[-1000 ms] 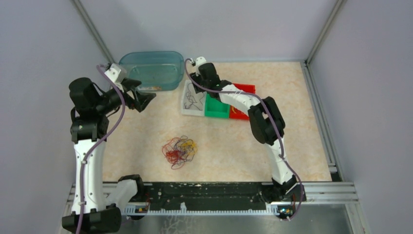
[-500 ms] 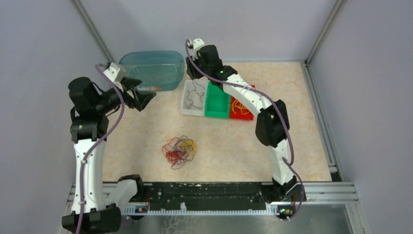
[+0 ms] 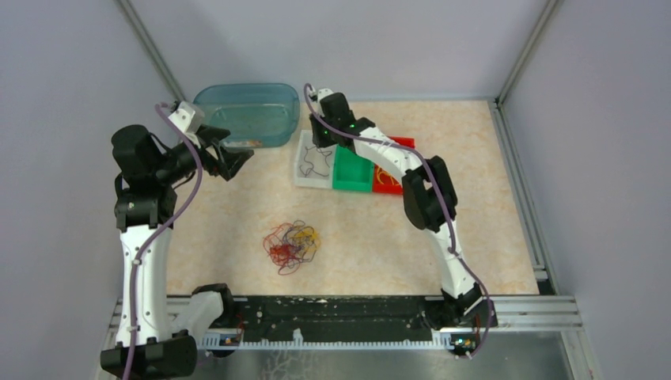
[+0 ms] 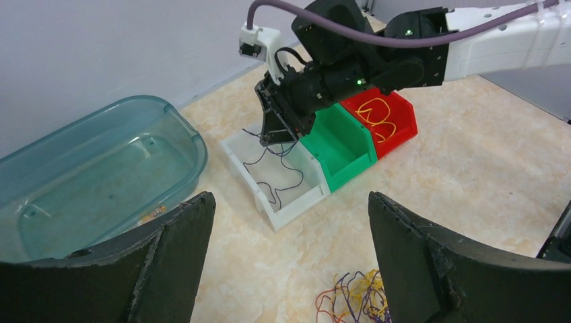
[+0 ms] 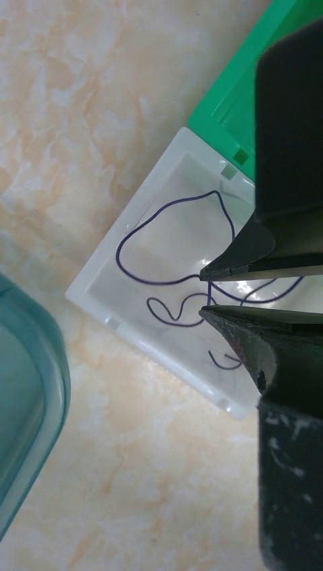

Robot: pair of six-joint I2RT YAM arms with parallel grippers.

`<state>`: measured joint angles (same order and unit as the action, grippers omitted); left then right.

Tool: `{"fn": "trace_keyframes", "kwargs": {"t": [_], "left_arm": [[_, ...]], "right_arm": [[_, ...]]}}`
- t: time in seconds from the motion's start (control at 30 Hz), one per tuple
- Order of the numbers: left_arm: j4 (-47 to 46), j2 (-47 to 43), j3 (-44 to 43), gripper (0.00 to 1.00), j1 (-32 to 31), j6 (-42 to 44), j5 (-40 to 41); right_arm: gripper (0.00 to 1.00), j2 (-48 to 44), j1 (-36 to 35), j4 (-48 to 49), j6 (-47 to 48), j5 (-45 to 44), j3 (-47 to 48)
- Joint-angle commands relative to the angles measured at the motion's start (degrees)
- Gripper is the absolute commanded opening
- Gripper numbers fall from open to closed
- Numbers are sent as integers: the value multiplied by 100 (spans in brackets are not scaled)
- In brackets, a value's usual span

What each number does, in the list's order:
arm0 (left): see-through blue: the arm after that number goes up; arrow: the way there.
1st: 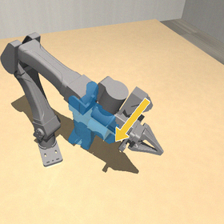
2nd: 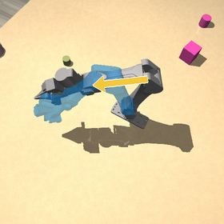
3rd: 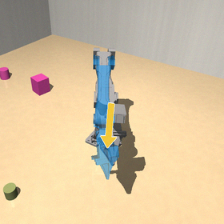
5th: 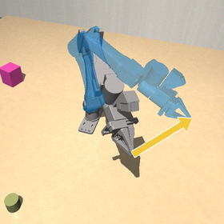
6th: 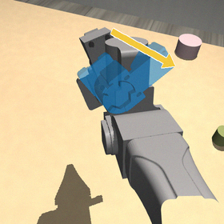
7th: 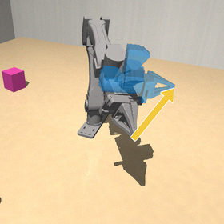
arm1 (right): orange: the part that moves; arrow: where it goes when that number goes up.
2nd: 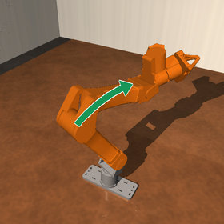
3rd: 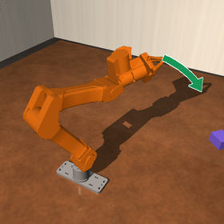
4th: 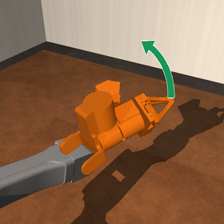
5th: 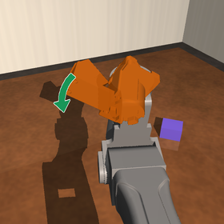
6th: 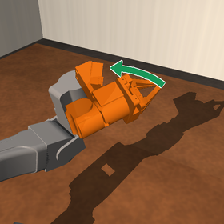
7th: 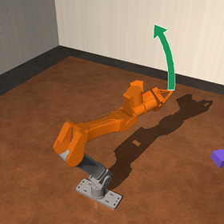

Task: Untangle the cables

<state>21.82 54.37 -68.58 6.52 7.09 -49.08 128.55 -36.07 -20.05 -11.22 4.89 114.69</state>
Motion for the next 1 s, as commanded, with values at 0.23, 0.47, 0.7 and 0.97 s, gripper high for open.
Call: {"fn": "trace_keyframes", "kwargs": {"t": [0.23,0.47,0.7,0.97], "left_arm": [[-117,-29,-33,90,14,15,-32],[-135,-11,-13,90,10,20,-13],[-49,51,-11,92,11,119,-18],[64,26,41,96,7,157,-178]], "right_arm": [[20,519,-120,-52,205,-839,176],[20,708,-253,-114,333,-936,373],[40,171,-427,-114,541,-822,1007],[55,-1402,-681,165,669,-377,-136]]}}
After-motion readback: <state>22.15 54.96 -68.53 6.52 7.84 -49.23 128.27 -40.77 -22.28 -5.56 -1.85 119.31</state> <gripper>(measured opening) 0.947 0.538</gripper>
